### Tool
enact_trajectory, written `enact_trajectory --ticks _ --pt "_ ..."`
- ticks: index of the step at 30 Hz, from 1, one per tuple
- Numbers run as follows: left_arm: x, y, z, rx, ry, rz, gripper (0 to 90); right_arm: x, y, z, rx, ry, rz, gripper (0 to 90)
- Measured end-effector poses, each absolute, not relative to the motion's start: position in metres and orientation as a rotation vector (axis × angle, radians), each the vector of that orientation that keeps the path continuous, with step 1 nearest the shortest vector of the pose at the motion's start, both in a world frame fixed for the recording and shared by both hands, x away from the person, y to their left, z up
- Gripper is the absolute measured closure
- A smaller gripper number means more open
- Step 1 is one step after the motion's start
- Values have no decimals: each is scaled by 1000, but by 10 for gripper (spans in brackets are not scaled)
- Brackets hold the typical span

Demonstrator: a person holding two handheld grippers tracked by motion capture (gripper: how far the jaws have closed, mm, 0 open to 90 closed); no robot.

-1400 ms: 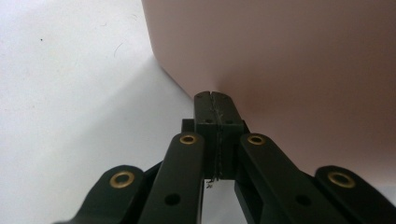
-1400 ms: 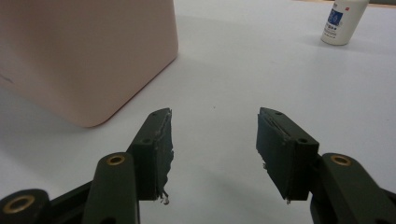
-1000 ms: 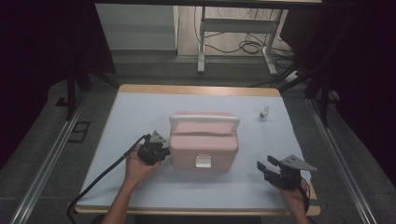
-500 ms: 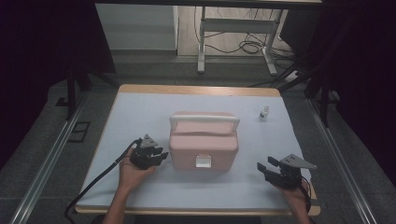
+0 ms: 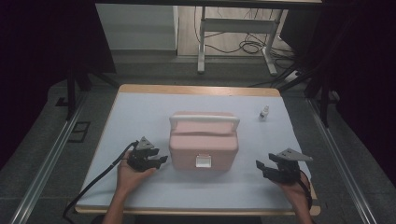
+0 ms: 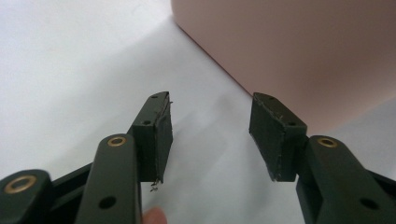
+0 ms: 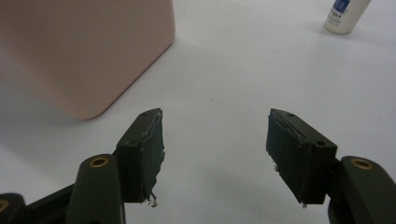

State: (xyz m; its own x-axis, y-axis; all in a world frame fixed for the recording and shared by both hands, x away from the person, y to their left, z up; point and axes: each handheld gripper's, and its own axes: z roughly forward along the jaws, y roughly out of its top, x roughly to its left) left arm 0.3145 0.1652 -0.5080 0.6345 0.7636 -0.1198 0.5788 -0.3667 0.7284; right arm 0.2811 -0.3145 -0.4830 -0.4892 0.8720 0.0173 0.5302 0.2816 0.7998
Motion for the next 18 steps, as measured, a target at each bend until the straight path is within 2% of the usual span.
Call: enact_trajectory --ticks 10,18 --pt "314 168 -499 2069 993 270 442 311 -309 -452 1294 2322 878 359" --pt "312 165 -496 2098 978 303 437 341 -317 -429 1390 2338 806 338"
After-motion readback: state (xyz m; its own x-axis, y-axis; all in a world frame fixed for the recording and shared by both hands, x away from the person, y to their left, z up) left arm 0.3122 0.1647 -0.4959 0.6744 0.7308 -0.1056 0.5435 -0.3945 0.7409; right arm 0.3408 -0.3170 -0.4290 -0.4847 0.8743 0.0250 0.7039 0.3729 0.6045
